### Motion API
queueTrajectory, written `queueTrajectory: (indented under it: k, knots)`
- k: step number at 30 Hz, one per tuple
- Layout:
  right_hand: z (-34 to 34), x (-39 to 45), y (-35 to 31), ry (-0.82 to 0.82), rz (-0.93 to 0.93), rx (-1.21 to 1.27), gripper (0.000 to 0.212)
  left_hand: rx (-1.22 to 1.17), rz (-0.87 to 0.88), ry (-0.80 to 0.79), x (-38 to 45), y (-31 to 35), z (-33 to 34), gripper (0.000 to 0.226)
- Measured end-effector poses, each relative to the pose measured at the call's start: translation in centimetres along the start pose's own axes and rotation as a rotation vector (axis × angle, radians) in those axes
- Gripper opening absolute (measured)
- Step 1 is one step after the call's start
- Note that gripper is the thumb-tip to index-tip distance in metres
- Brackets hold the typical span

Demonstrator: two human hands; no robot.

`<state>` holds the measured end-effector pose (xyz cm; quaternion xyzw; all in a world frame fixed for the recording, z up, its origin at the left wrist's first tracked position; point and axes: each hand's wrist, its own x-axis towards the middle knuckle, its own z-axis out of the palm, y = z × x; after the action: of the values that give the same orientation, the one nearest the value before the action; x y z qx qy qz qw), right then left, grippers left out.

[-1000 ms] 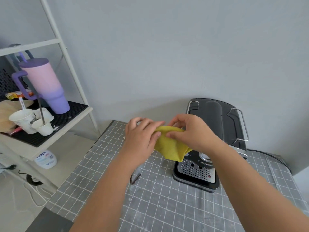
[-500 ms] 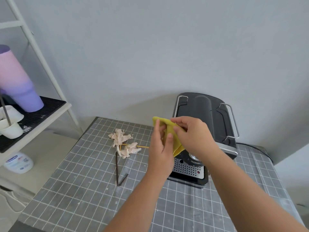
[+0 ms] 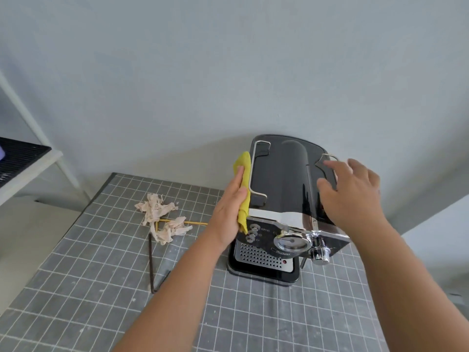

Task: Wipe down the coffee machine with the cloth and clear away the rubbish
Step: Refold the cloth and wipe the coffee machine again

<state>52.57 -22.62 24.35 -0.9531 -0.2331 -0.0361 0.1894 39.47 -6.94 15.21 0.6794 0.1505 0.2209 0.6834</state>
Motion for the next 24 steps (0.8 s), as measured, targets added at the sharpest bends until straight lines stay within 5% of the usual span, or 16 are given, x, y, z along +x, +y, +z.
queueTrajectory:
  k: [3, 11, 15, 19, 24]
  knots:
    - [1.1, -0.1, 0.9, -0.116, 0.095, 0.091, 0.045, -0.055, -0.081, -0.083, 2.3, 1.1, -0.6, 0.051]
    - [1.3, -0.8, 0.4, -0.021, 0.061, 0.175, 0.044, -0.258, -0.159, -0.103, 0.4, -1.1, -0.6, 0.061]
    - [1.8, -0.8, 0.6, 0.037, 0.052, 0.198, 0.045, -0.208, -0.042, -0.095, -2.1, -1.1, 0.2, 0.058]
    - [1.9, -0.8, 0.6, 0.066, 0.062, 0.184, 0.048, -0.099, -0.002, -0.133, 1.8, 0.2, -0.5, 0.054]
    - [2.1, -0.8, 0.8, 0.068, 0.055, 0.124, 0.046, -0.295, -0.114, -0.153, 6.0, -1.3, -1.2, 0.052]
